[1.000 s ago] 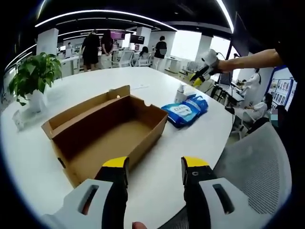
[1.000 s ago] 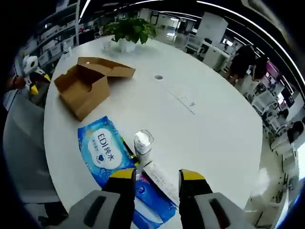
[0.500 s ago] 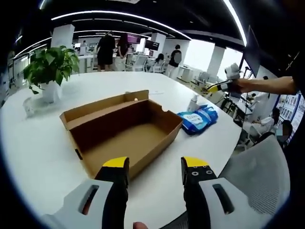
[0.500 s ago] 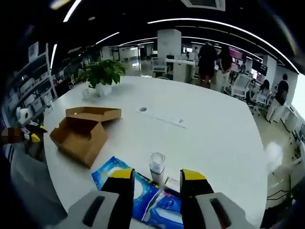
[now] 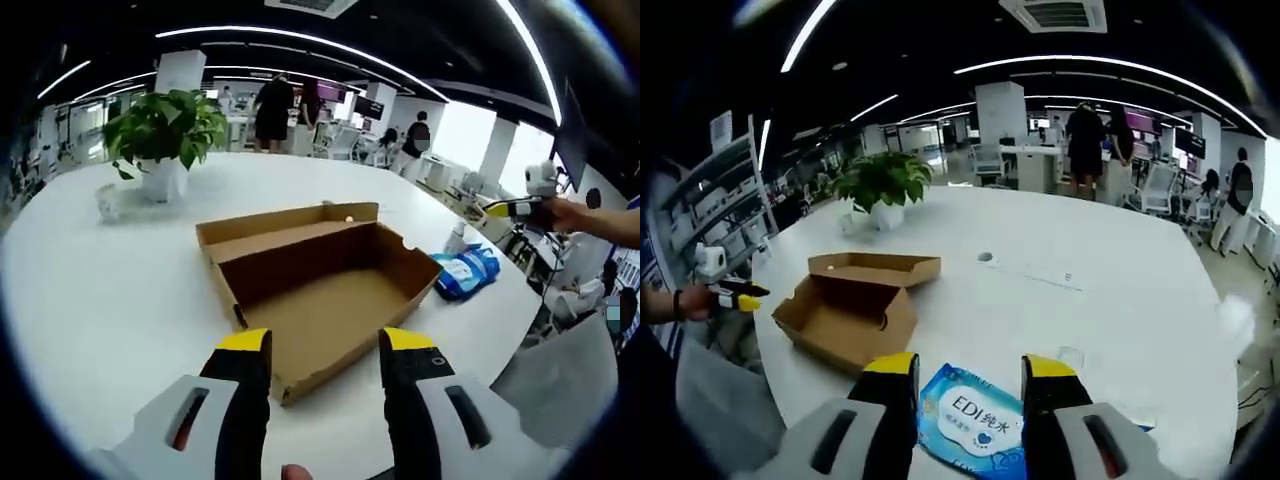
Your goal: Operate the shoe box by opening the lid, removing the specified soft item, and placing it in the target area until the item is outside and the box remains undamaged.
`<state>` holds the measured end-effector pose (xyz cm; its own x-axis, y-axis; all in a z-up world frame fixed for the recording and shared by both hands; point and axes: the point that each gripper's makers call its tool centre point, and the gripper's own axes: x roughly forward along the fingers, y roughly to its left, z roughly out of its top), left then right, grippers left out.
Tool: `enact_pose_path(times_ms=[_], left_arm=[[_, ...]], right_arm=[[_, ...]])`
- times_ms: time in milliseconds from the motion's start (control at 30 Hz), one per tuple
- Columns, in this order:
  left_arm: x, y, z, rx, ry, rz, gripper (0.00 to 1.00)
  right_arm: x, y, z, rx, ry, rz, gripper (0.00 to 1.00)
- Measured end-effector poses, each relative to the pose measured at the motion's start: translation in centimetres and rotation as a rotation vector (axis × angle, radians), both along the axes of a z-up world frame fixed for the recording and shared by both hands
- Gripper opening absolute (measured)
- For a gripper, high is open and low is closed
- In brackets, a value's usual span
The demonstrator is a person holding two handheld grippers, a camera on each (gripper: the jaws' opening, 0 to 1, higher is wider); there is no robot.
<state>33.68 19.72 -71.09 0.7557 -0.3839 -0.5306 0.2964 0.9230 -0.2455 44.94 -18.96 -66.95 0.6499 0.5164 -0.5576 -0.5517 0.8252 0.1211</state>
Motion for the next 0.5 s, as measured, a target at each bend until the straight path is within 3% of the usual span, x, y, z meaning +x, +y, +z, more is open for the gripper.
enact_pose_path(times_ms=[167, 233, 300, 500], left_arm=[[0.6, 1.2, -0.5, -0.005, 0.010, 0.044, 0.44], [0.8, 2.2, -1.2, 0.032, 0.031, 0.082, 0.44], [1.2, 2.6, -1.5, 0.006, 0.037, 0.112, 0.44], [1.7, 3.3, -2.7, 0.025, 0.073, 0.131, 0.45]], right_arm=[[-1.2, 1.5, -0.1, -0.004, -0.003, 0.030, 0.40], [-1.7, 2.1, 0.1, 0.006, -0.003, 0.035, 0.41], [-2.0, 2.5, 0.2, 0.014, -0.006, 0.034, 0.41], [-3.5, 4.0, 0.5, 0.030, -0.027, 0.034, 0.41]])
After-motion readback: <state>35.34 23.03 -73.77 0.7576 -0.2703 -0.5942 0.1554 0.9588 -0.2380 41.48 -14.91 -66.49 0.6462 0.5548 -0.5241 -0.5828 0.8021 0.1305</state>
